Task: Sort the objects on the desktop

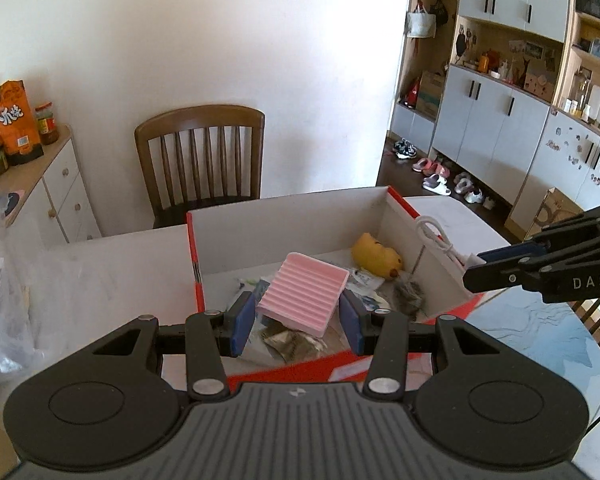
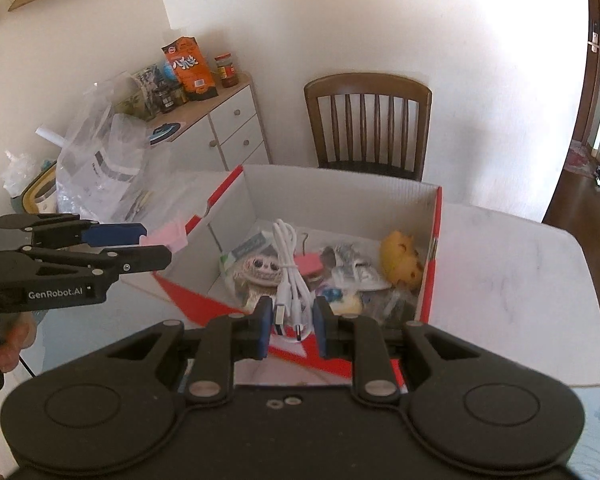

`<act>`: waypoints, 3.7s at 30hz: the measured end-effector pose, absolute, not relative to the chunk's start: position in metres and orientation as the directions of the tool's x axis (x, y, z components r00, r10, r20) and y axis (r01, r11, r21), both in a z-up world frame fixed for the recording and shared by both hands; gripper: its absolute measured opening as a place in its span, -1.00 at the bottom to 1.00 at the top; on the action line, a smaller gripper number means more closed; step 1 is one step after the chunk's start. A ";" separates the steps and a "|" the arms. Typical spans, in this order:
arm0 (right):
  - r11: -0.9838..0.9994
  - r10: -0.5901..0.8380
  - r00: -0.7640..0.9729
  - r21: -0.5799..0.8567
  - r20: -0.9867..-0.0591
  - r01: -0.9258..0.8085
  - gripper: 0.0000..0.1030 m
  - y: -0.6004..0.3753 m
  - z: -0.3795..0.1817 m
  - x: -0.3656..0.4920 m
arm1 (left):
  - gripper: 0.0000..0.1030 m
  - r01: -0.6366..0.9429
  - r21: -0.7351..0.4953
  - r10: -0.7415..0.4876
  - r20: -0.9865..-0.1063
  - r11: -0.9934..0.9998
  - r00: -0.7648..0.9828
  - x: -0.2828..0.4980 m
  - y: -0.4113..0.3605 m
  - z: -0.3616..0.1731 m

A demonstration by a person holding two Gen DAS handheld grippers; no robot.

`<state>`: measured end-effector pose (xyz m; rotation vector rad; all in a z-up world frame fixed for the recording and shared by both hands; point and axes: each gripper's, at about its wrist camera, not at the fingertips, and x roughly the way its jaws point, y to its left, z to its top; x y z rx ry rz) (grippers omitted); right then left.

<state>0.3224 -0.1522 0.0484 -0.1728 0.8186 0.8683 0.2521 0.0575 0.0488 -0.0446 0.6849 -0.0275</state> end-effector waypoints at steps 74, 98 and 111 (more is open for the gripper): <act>0.699 0.555 0.369 0.177 -0.746 -0.693 0.16 -0.134 0.008 0.348 | 0.47 -0.050 -0.091 -0.029 -0.707 0.995 0.707 0.297 0.057 0.033; 0.654 0.652 0.403 0.206 -0.642 -0.728 0.88 -0.174 0.032 0.308 | 0.99 -0.083 -0.091 -0.003 -0.688 0.992 0.726 0.236 0.038 0.039; 0.645 0.676 0.424 0.206 -0.603 -0.736 0.92 -0.200 0.045 0.282 | 0.99 -0.074 -0.065 0.009 -0.686 0.995 0.728 0.208 0.017 0.050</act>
